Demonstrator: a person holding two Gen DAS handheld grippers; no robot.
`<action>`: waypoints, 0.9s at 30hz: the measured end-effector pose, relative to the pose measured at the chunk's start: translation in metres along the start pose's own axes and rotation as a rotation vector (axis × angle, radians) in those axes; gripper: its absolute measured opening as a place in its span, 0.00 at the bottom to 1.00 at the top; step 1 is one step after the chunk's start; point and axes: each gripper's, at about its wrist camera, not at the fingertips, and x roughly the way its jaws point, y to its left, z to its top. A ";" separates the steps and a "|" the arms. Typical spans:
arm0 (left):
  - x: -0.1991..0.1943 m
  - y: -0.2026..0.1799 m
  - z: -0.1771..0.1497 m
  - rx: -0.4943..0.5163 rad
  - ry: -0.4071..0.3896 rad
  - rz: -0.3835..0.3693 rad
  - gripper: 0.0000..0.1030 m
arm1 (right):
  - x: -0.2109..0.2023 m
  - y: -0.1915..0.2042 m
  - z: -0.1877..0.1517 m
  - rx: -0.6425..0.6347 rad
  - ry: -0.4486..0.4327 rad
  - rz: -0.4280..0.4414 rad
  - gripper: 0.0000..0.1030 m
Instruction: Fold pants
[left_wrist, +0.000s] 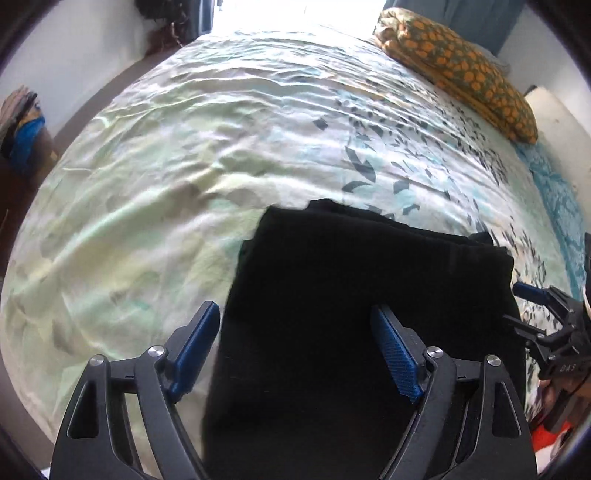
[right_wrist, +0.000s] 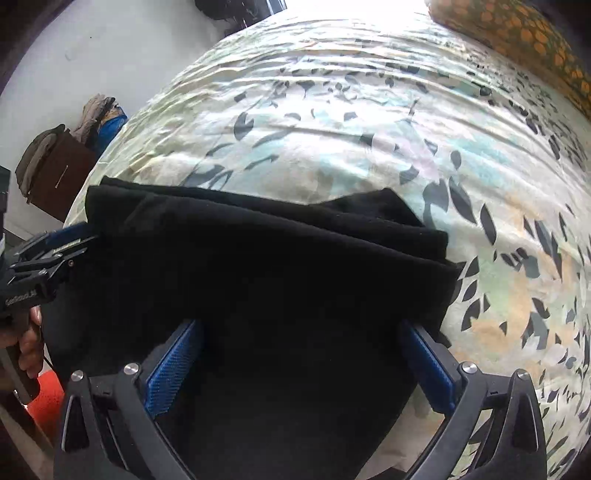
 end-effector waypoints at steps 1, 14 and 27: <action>-0.012 0.003 -0.004 0.009 -0.017 -0.008 0.82 | -0.011 0.002 -0.002 -0.011 -0.026 0.003 1.00; -0.070 0.002 -0.058 0.198 -0.044 0.075 0.82 | -0.036 0.056 -0.105 -0.339 -0.033 -0.019 1.00; -0.119 -0.076 -0.090 0.094 -0.186 0.335 0.82 | -0.069 0.069 -0.108 -0.295 -0.080 0.132 1.00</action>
